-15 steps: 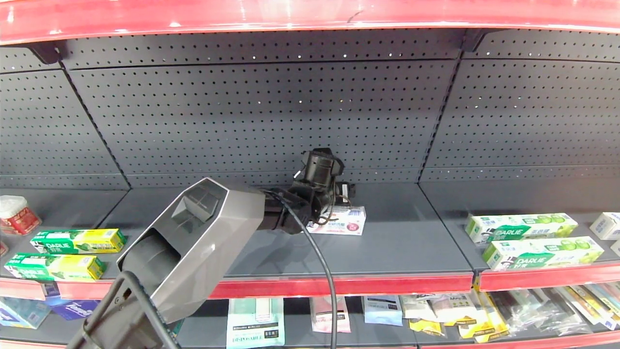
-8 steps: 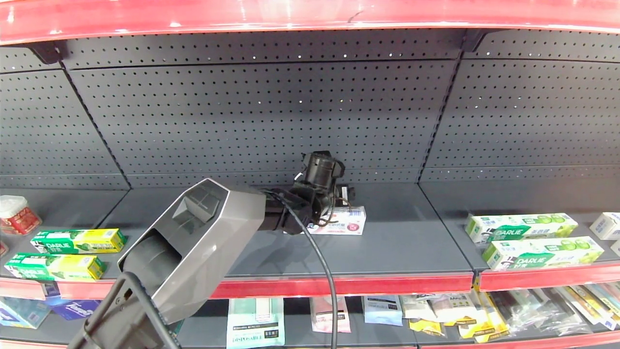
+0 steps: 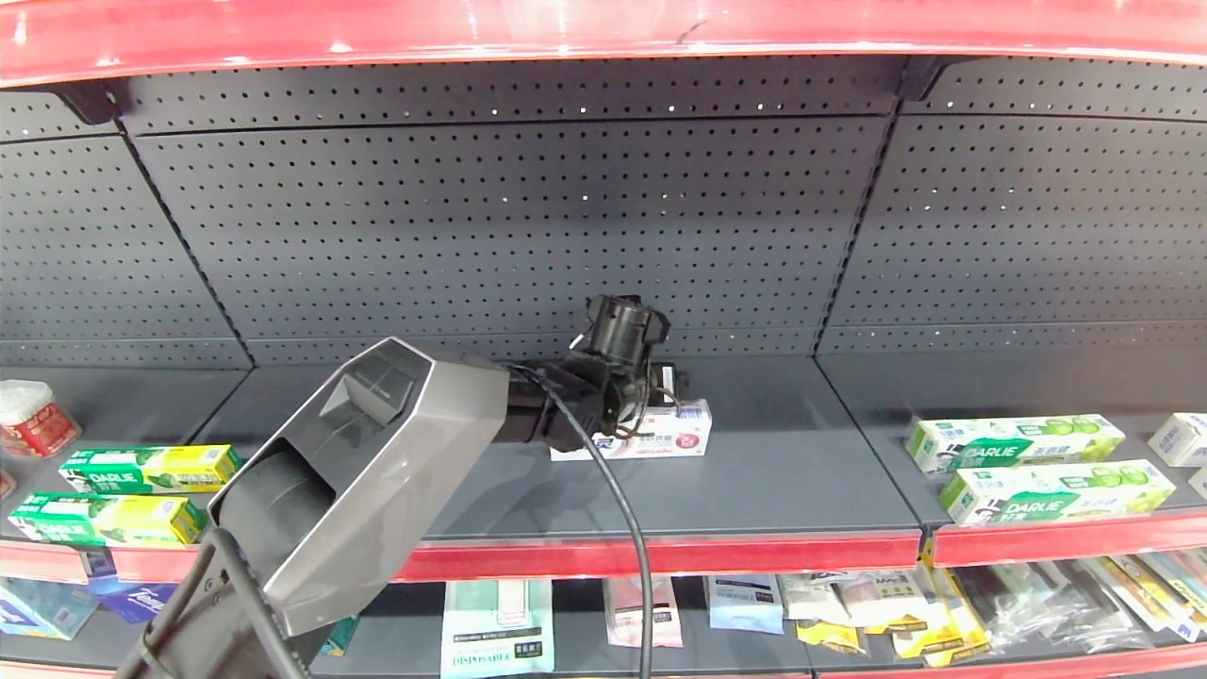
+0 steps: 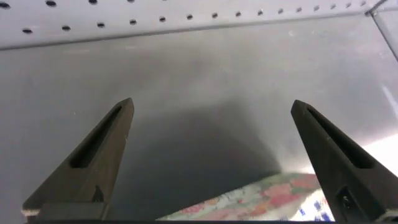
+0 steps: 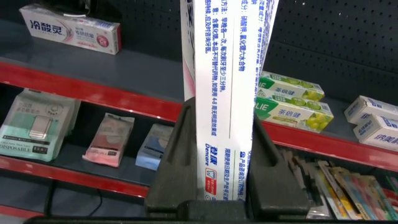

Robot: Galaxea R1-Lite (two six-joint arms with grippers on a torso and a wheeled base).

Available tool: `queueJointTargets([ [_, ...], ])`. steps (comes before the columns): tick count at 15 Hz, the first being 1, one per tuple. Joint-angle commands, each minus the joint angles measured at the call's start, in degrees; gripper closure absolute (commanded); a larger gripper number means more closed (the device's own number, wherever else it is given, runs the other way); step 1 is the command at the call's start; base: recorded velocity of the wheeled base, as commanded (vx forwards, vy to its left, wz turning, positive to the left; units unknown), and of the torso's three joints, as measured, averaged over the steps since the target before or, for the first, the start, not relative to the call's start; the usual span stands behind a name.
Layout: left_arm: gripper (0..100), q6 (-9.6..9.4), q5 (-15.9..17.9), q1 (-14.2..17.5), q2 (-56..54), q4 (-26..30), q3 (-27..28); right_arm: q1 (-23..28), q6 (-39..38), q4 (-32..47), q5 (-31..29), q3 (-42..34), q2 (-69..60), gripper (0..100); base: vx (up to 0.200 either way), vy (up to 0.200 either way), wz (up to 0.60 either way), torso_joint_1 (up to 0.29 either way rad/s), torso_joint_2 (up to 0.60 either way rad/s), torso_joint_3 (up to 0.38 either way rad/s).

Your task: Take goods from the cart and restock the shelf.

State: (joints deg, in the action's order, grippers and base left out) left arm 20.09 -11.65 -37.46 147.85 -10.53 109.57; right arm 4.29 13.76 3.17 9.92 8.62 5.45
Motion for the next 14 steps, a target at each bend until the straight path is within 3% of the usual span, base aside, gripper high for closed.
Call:
queueJointTargets([
  [1, 0, -0.05, 1.8, -0.1, -2.0, 0.0, -2.8, 0.0, -0.1, 0.0, 0.0, 0.1, 0.1, 100, 0.0, 0.0, 0.0, 0.0, 0.0, 0.0],
  [6, 0, -0.05, 2.6, -0.1, -3.6, -0.2, -6.5, 0.0, 0.0, 0.0, 0.0, 0.2, 0.1, 100, 0.0, 0.0, 0.0, 0.0, 0.0, 0.0],
  [11, 0, -0.49, 4.4, 0.0, -3.4, -0.3, -6.2, 0.0, 0.1, 0.0, 0.0, 0.3, 0.1, 100, 0.0, 0.0, 0.0, 0.0, 0.0, 0.0],
  [14, 0, 0.04, 3.8, -0.1, -3.3, -0.3, -5.4, 0.0, 0.1, 0.0, 0.0, 0.3, 0.1, 100, 0.0, 0.0, 0.0, 0.0, 0.0, 0.0],
])
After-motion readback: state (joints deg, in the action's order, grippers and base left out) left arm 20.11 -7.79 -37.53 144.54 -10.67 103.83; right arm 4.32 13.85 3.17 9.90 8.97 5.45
